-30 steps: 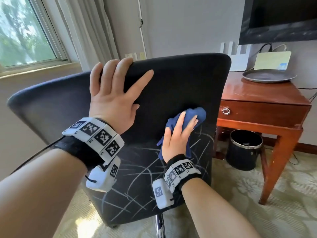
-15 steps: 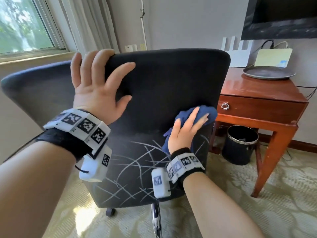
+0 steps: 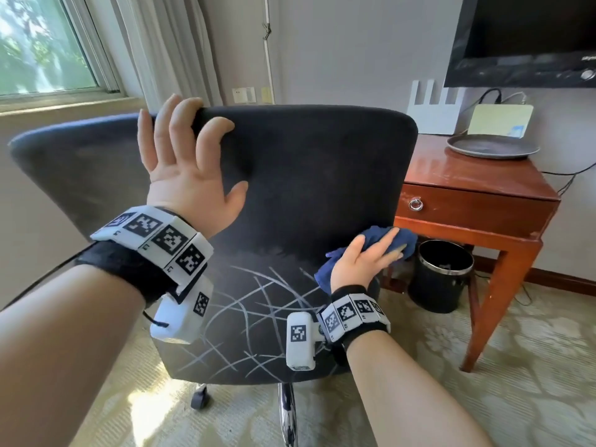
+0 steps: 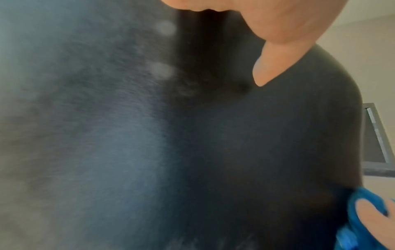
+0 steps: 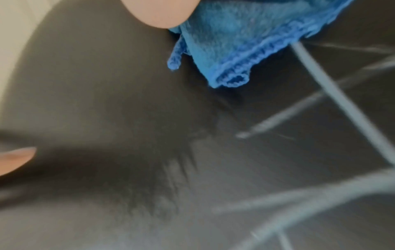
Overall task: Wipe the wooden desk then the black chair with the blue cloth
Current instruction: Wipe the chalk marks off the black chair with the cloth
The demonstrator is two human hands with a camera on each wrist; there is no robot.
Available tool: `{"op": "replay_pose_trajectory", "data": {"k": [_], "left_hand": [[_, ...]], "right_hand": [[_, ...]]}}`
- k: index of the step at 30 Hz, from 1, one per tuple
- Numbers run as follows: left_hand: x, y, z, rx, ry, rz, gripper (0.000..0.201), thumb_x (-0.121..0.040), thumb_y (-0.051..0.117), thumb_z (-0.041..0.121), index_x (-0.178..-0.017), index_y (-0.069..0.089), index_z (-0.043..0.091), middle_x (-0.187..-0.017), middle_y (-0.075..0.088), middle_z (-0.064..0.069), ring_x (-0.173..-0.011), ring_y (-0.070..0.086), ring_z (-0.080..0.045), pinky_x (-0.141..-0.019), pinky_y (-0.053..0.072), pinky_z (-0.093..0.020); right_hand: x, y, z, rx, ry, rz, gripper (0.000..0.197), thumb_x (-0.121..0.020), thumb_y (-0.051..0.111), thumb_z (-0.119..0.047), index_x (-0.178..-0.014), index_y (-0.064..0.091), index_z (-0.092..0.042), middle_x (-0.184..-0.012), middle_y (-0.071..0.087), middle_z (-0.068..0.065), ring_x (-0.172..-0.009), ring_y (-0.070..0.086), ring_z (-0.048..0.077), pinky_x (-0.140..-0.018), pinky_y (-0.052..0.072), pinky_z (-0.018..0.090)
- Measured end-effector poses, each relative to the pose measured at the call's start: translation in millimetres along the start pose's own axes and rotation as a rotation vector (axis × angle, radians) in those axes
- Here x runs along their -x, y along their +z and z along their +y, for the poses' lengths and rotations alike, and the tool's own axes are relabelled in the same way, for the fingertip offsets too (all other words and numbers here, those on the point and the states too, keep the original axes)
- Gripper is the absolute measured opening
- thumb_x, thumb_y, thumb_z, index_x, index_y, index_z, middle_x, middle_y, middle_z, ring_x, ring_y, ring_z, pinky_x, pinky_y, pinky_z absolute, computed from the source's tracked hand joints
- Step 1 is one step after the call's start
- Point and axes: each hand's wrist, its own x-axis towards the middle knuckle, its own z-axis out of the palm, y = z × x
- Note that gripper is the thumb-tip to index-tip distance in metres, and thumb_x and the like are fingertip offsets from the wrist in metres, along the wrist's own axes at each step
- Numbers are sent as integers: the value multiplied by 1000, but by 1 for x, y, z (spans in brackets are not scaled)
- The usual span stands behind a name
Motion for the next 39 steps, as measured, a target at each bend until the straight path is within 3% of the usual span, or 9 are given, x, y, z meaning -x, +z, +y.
{"op": "replay_pose_trajectory", "data": {"k": [4,7,11,16,23,27,31,35,39], "left_hand": [[-12,4,11,-2,93,-19,82,-72,57,40,-144,23,19,-139,32,-19,-132,13,-28,-111,-5,-53],[-18,5,9,6,70,-33,86,-70,60,40,-145,23,19,-135,31,-16,-127,15,-25,-112,-3,-51],[-19,10,17,-21,40,-16,85,-67,62,34,-142,27,17,-134,35,-19,-124,15,-25,-111,-3,-52],[-18,11,26,-39,12,-19,85,-69,65,29,-142,25,16,-136,34,-18,-126,13,-24,-112,-6,-51],[-17,8,33,-37,-10,4,86,-67,68,25,-142,27,18,-136,34,-15,-127,14,-25,-112,-10,-46],[-15,9,33,-37,-12,14,86,-68,69,26,-143,27,18,-136,35,-15,-127,14,-26,-112,-10,-46],[-15,11,32,-39,-7,30,85,-68,69,26,-142,28,18,-135,37,-14,-128,18,-28,-113,-8,-47],[-19,17,32,-62,15,33,87,-66,67,28,-142,26,18,-135,35,-12,-128,18,-29,-112,-7,-48],[-23,24,38,-86,31,48,87,-65,64,29,-144,28,17,-135,34,-11,-128,19,-29,-112,-7,-48]], "right_hand": [[-17,-5,-11,-31,-164,25,59,-96,33,-28,-149,14,-13,-156,0,15,-144,1,26,-113,8,29],[-21,-17,12,-2,-17,-6,51,-101,35,-19,-149,17,-17,-156,6,16,-143,12,26,-109,14,26],[-7,-30,53,102,211,-137,54,-101,33,-22,-150,10,-23,-155,2,18,-142,13,30,-110,17,33],[-10,-32,55,130,275,-157,55,-101,33,-24,-150,7,-25,-156,2,14,-142,15,28,-111,17,34],[-13,-46,44,148,240,-162,68,-100,38,-21,-149,-8,-15,-157,5,7,-144,13,23,-112,12,27],[-15,-43,34,141,33,-183,65,-100,38,-19,-149,-4,-8,-157,0,8,-145,4,18,-110,4,19],[-17,-33,36,157,5,-166,65,-100,39,-17,-149,-3,-8,-157,-2,10,-145,2,19,-111,3,21],[-26,-31,46,222,24,-177,66,-99,39,-19,-149,-3,-9,-156,2,15,-144,6,27,-114,7,32],[-38,-32,44,214,43,-205,65,-99,39,-18,-149,-2,-10,-157,1,13,-144,5,22,-112,7,27]]}}
